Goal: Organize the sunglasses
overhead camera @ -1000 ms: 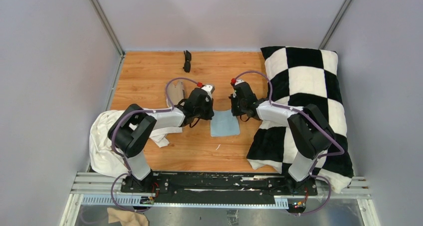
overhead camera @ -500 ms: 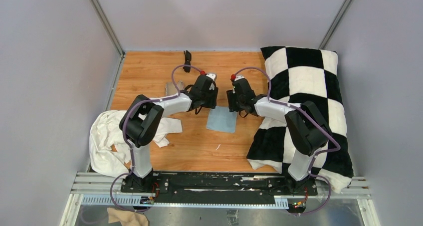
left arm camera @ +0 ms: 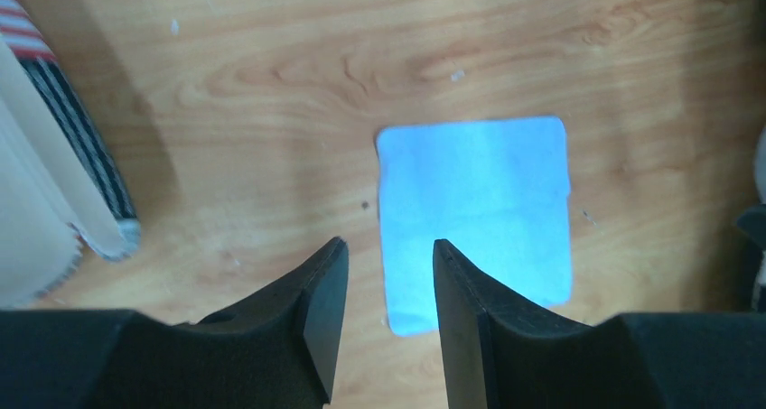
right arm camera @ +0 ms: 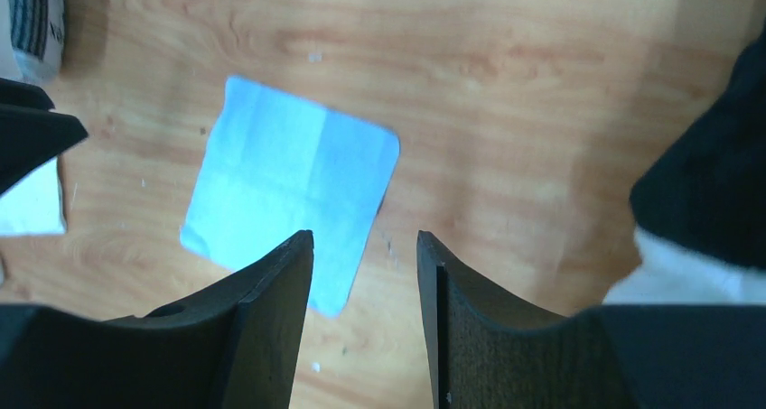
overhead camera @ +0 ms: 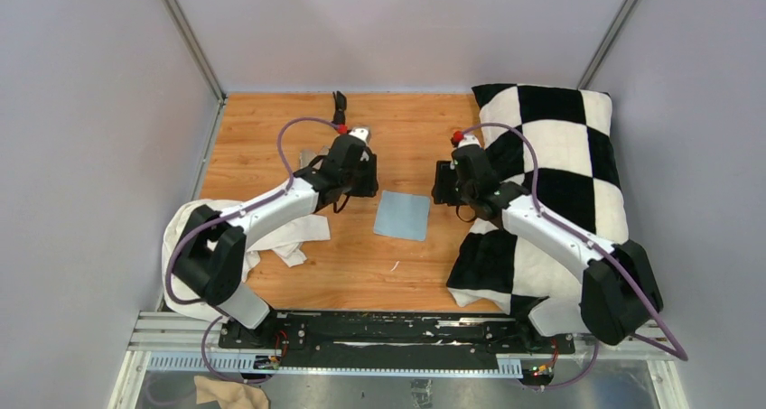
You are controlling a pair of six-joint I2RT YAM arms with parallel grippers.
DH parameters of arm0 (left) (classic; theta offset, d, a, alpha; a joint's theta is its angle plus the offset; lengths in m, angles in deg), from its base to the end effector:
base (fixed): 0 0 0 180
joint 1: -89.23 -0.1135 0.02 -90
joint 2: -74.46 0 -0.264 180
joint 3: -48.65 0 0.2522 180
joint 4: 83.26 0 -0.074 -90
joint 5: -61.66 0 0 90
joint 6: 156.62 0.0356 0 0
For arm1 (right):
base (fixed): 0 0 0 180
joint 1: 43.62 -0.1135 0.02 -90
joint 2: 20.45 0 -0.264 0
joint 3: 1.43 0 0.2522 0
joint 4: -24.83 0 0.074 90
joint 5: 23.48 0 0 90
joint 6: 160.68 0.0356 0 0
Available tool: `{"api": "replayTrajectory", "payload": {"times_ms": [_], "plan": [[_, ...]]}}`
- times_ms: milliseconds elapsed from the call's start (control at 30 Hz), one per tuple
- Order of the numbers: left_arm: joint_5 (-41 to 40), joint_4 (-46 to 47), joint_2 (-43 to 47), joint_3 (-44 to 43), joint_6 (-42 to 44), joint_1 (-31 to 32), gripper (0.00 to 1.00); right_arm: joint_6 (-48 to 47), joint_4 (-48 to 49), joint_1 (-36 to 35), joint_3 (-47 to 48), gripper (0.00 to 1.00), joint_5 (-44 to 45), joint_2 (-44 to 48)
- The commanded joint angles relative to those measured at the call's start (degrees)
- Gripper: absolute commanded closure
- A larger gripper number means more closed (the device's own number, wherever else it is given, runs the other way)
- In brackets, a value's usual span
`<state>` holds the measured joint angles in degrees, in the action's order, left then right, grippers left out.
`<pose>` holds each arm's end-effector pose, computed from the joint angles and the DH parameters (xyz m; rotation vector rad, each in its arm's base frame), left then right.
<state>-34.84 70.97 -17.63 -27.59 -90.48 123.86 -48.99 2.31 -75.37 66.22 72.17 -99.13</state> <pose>0.2936 -0.1979 0.2358 0.1590 2.3185 -0.3947 0.2628 0.1585 0.2636 -0.1339 2.1810 0.4309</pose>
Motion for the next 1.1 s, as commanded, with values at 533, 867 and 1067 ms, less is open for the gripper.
{"api": "replayTrajectory", "payload": {"times_ms": [533, 867, 1067], "plan": [[10.84, 7.14, 0.48, 18.60, -14.32, 3.42, 0.59, 25.50, -0.40, -7.36, -13.63, 0.55, -4.75, -4.27], [11.17, 8.00, -2.12, 17.86, -14.78, 3.52, 0.68, 26.42, 0.77, -7.48, -12.82, 0.61, -6.88, -8.63], [11.16, 7.62, -2.78, 17.15, -14.47, 3.51, 0.74, 26.12, 0.83, -7.46, -11.64, 0.66, -6.94, -10.36]]}}
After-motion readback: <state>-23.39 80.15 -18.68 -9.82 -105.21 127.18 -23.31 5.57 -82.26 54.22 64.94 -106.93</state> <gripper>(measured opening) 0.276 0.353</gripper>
